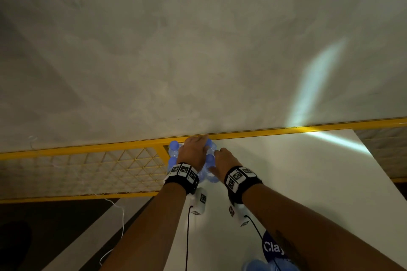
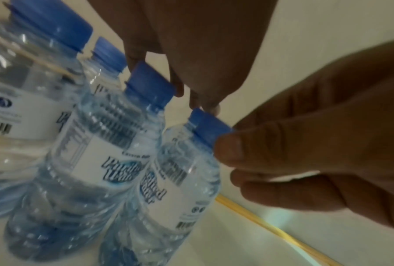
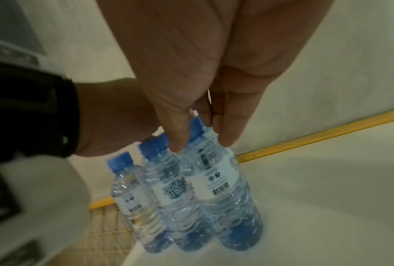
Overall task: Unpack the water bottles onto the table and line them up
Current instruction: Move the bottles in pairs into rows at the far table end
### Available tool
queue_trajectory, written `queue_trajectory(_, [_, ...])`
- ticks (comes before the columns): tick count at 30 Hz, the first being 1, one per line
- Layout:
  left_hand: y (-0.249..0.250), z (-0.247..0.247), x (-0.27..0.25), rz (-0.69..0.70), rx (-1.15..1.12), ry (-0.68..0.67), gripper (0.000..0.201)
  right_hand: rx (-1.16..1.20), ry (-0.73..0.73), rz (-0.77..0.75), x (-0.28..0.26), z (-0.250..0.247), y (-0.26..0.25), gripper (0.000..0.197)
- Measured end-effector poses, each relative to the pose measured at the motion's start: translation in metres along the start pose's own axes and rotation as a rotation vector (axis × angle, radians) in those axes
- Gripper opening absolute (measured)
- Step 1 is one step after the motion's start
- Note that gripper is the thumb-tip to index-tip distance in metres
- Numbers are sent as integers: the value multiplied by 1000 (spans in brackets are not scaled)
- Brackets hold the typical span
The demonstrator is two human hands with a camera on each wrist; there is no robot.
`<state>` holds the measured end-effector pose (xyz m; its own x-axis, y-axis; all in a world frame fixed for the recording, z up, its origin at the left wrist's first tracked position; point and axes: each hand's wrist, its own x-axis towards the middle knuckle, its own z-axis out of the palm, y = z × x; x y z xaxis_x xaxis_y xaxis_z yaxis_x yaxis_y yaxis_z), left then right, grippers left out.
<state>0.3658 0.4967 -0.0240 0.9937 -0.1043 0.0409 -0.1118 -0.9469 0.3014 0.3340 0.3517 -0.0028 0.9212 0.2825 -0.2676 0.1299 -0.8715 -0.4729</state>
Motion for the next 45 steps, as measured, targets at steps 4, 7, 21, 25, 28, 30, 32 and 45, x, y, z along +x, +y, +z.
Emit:
queue_trajectory(4, [12,-20,-43,139,-97,265,24,48,17,-128,-68,-11,12,60])
queue_trajectory(7, [30,-20,-102,233,-265,179,26,58,-84,-223,-139,-17,25,56])
queue_trajectory(21, [129,17,-265,343,-235,-470,44,-389,-316,-297,-324,35,45,28])
queue_trajectory(25, [139,20,-265,314,-147,-463,20,-497,-220,-343,-332,45,44,27])
queue_trajectory(28, [140,22,-265,318,-100,-429,16,-516,-180,-353,-333,45,44,35])
queue_trajectory(30, [138,21,-264,291,-82,-405,20,-490,-163,-354,-332,43,44,36])
queue_trajectory(32, [137,18,-259,248,-114,-392,24,-461,-160,-364,-329,41,46,34])
queue_trajectory(45, [112,-45,-106,203,-184,-115,34,-79,20,-310,-202,-40,51,23])
